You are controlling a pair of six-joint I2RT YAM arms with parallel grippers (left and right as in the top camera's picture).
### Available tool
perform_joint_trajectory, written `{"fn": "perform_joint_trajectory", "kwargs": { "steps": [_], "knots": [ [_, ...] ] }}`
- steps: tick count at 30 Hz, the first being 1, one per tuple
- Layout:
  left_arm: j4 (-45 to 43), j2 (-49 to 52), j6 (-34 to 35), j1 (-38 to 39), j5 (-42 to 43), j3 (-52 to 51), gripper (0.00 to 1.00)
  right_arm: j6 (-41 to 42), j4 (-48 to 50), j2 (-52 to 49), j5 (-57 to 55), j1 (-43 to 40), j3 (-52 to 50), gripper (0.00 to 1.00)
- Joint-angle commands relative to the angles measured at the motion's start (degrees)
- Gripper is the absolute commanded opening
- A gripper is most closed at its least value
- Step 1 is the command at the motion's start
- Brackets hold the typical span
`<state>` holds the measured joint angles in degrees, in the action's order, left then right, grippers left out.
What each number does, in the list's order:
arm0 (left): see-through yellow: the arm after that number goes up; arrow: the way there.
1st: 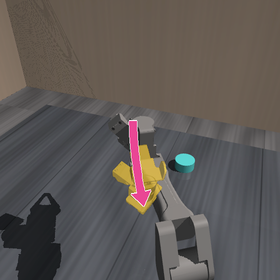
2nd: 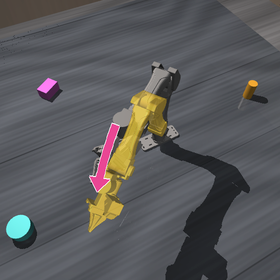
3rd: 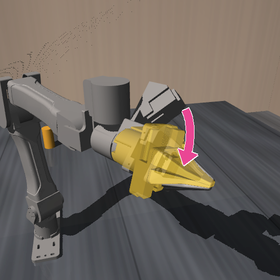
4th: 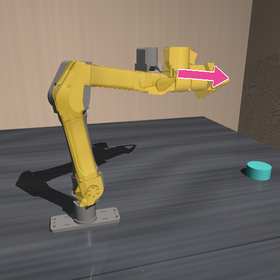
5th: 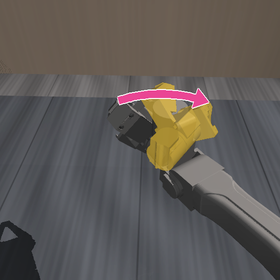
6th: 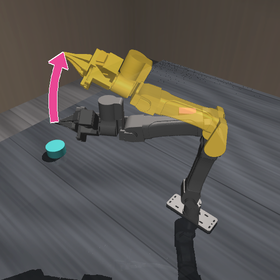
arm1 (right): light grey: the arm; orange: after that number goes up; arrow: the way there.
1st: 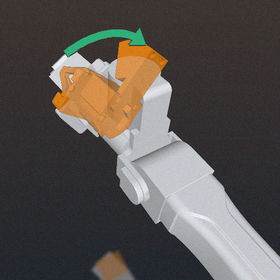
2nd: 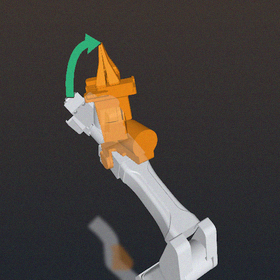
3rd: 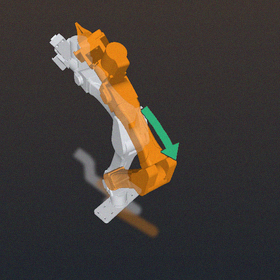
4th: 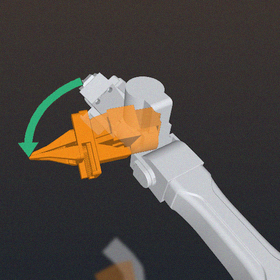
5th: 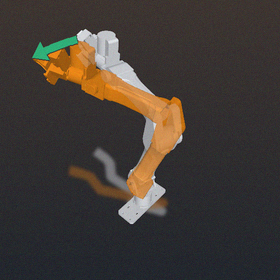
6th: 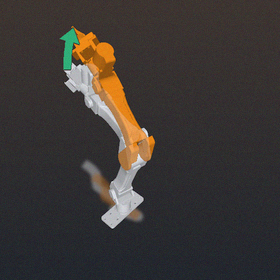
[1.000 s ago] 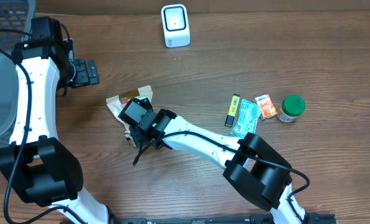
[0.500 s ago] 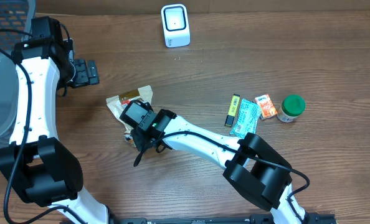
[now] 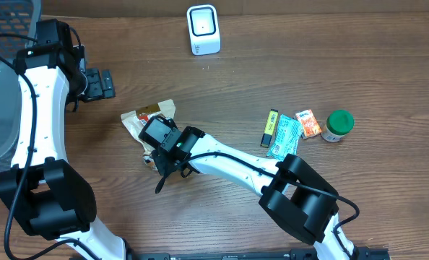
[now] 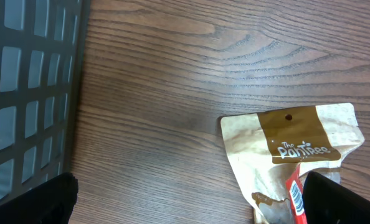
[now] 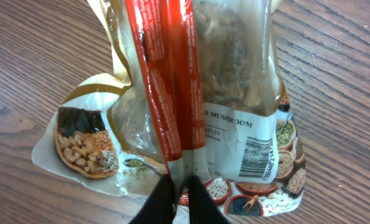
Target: Scan the item barcode
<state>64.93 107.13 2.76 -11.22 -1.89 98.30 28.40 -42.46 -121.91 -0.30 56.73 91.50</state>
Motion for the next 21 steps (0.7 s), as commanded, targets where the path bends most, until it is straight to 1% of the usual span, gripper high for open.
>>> {"fn": "perform_joint_trajectory", "kwargs": {
  "steps": [1, 3, 8, 16, 18, 21],
  "knots": [
    [-0.04, -1.07, -0.87, 0.42, 0.44, 1.18, 1.00, -0.17, 0.31, 2.62, -0.24, 0.20, 1.46, 0.07],
    [-0.04, -1.07, -0.87, 0.44, 0.44, 1.18, 1.00, -0.17, 0.31, 2.62, -0.24, 0.20, 1.46, 0.09],
    [-0.07, -1.07, -0.87, 0.42, 0.44, 1.18, 1.00, -0.20, 0.76, 2.64, -0.50, 0.20, 1.46, 0.19],
    [-0.07, -1.07, -0.87, 0.42, 0.44, 1.18, 1.00, -0.22, 1.73, 2.62, -1.11, 0.20, 1.46, 0.21],
    [-0.04, -1.07, -0.87, 0.42, 0.42, 1.18, 1.00, -0.22, 1.86, 2.62, -1.14, 0.20, 1.46, 0.28],
    [-0.04, -1.07, -0.87, 0.42, 0.44, 1.18, 1.00, -0.98, 2.38, 2.62, -1.16, 0.20, 1.46, 0.36]
  ]
}}
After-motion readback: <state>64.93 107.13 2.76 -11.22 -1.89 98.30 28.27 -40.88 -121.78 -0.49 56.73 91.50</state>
